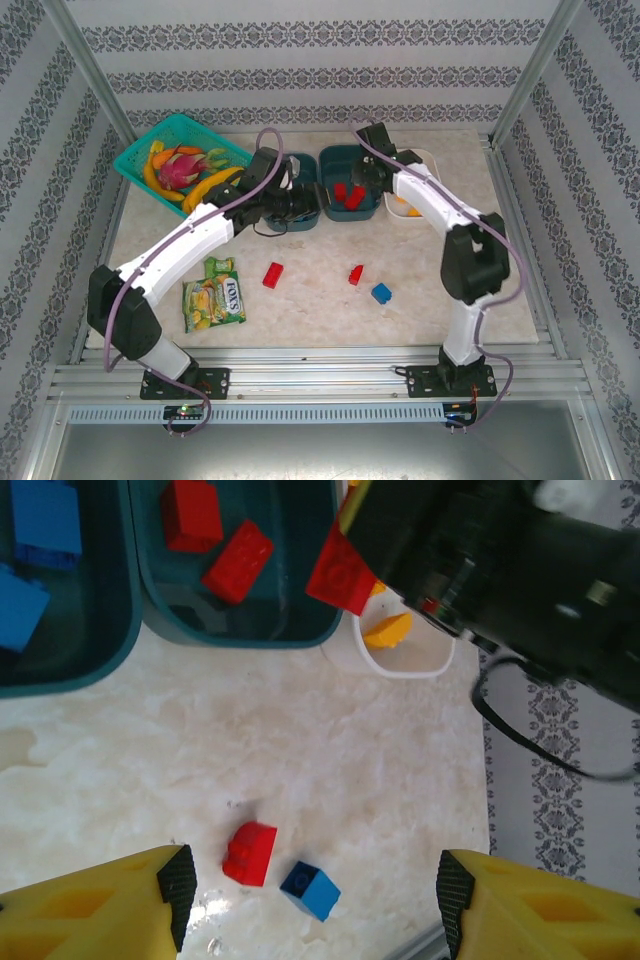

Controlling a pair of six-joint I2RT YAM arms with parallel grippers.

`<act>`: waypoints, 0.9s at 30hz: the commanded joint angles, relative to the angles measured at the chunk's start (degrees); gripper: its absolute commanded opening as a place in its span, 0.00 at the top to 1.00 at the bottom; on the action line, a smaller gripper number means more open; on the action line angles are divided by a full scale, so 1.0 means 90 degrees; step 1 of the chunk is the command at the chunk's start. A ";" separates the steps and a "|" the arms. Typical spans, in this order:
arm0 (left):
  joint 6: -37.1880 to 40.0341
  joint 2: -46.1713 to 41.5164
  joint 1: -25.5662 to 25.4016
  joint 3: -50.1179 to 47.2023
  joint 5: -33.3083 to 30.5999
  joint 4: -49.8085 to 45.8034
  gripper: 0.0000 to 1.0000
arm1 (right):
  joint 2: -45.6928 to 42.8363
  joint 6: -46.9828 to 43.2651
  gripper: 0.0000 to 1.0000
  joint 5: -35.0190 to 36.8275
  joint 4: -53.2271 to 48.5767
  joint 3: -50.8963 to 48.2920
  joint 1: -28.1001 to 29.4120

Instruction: Sort the legos into containers by color

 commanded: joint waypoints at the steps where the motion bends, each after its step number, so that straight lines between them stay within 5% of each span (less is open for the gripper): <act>1: 0.0119 0.0213 0.0166 0.0345 0.0139 0.0326 0.33 | 0.0830 -0.0428 0.90 -0.0389 -0.0053 0.0988 -0.0227; 12: 0.0193 0.0582 0.0277 0.0595 0.0177 0.0299 0.32 | 0.3695 -0.0505 0.85 -0.1144 -0.2090 0.4788 -0.0627; 21: 0.0242 0.0546 0.0278 0.0431 0.0251 0.0193 0.33 | 0.3712 -0.0415 0.59 -0.1354 -0.2182 0.4942 -0.0639; 27: 0.0409 0.0495 0.0107 0.0421 0.0316 -0.0191 0.32 | 0.2592 -0.0454 0.54 -0.1391 -0.2125 0.4513 -0.0623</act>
